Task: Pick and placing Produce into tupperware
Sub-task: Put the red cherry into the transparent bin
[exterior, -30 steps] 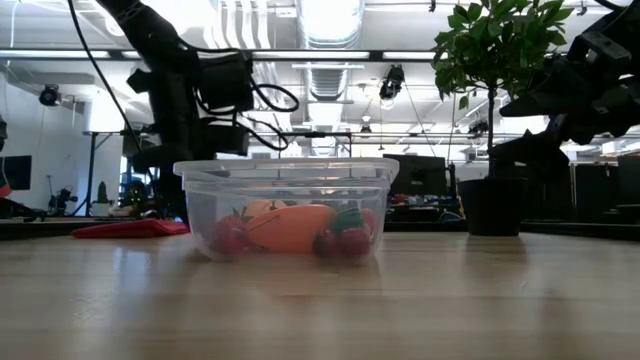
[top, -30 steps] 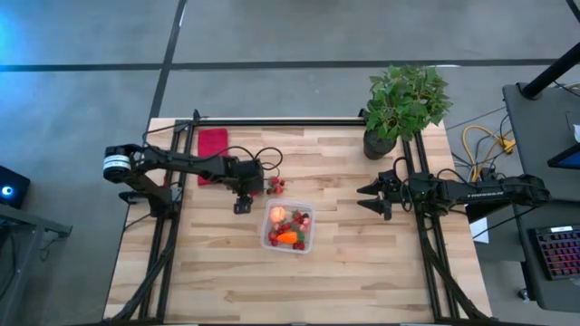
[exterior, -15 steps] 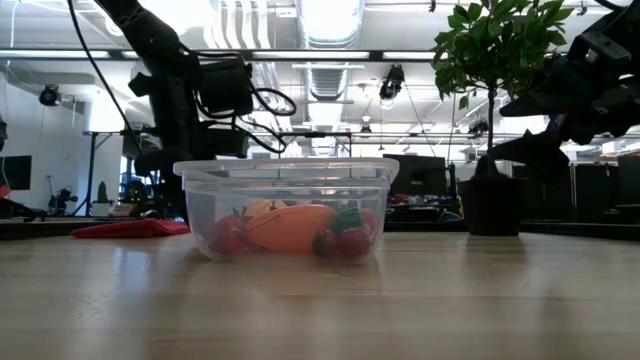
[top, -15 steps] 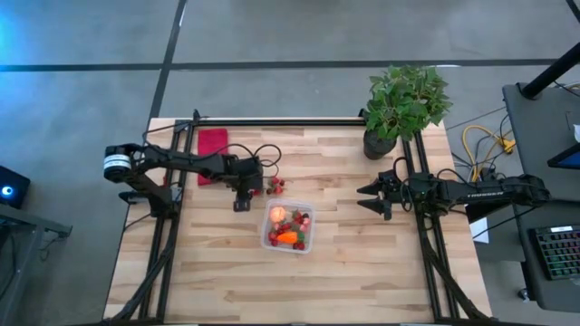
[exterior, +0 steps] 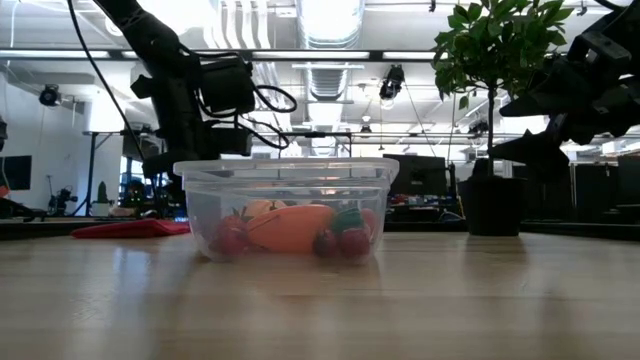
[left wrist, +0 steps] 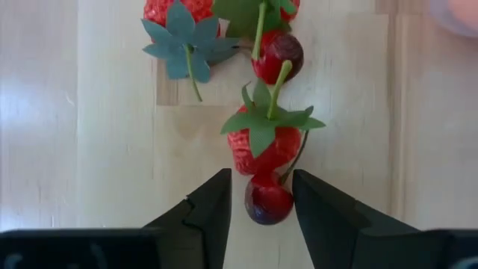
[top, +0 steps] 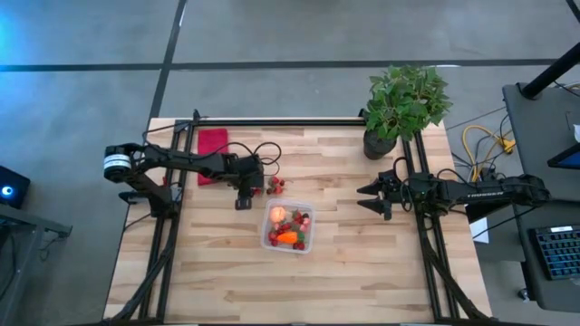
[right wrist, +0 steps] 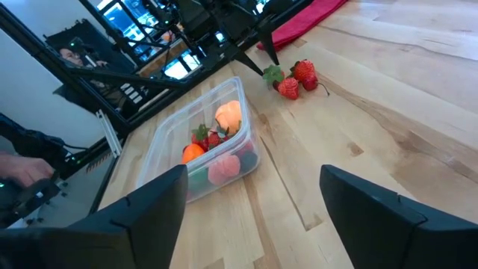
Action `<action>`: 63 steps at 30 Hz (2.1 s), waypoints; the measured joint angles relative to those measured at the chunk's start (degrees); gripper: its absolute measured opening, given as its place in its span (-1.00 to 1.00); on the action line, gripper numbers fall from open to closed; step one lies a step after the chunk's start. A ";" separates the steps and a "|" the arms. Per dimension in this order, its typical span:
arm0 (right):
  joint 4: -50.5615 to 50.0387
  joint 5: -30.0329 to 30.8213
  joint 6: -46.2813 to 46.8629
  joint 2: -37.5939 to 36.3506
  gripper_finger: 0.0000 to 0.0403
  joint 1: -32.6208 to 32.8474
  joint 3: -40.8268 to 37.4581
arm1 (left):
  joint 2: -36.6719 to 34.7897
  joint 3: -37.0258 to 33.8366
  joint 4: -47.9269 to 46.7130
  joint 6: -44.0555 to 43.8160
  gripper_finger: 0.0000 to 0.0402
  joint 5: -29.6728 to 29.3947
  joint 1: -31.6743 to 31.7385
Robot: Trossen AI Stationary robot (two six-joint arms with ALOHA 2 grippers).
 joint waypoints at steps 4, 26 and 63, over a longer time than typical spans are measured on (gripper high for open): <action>-0.01 -0.01 0.00 0.00 0.44 -0.01 0.00 | 0.00 0.00 0.00 0.58 -0.37 -0.06 0.00; -0.01 -0.01 0.00 0.00 0.45 0.01 0.00 | -0.35 -0.59 -1.36 -3.70 -0.37 -0.02 -0.10; -0.01 0.00 0.00 0.00 0.47 0.01 0.00 | 0.03 -2.78 2.65 -7.80 -0.64 0.52 -0.15</action>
